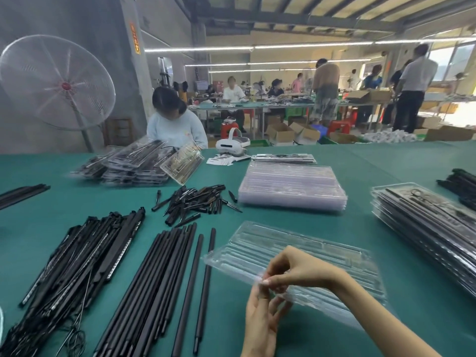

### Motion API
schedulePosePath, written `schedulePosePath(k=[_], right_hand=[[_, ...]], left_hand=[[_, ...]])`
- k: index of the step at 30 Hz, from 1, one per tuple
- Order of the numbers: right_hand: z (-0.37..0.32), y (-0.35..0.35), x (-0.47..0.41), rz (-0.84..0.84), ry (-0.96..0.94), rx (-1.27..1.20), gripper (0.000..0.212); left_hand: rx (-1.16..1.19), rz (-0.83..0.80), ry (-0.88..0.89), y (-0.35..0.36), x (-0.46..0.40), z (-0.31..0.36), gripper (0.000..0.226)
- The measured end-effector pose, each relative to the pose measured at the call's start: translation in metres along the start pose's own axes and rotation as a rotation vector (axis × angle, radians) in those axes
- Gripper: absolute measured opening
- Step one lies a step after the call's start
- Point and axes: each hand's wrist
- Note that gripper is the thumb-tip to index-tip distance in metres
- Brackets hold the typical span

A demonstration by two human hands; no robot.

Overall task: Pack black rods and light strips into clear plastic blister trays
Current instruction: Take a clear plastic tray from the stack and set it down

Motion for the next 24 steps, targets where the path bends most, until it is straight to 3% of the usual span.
schedulePosePath(k=[4, 11, 15, 24], right_hand=[[0.006, 0.001, -0.002, -0.031, 0.036, -0.078, 0.011], [0.011, 0.007, -0.006, 0.034, 0.021, -0.030, 0.029], [0.012, 0.008, -0.002, 0.046, 0.007, -0.074, 0.029], [0.009, 0.009, 0.008, 0.078, -0.005, -0.060, 0.021]], left_hand=[[-0.045, -0.058, 0.077, -0.009, 0.008, 0.000, 0.034], [0.003, -0.045, 0.112, -0.008, 0.010, 0.005, 0.055], [-0.020, -0.041, 0.146, -0.009, 0.013, 0.005, 0.063], [-0.013, -0.044, 0.053, -0.002, 0.015, 0.007, 0.045]])
Point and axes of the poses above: each hand's wrist, its own x-axis away from the middle knuckle, its own y-axis out of the palm, z = x × y, and after that the axes turned 11 degrees about y, right-handed
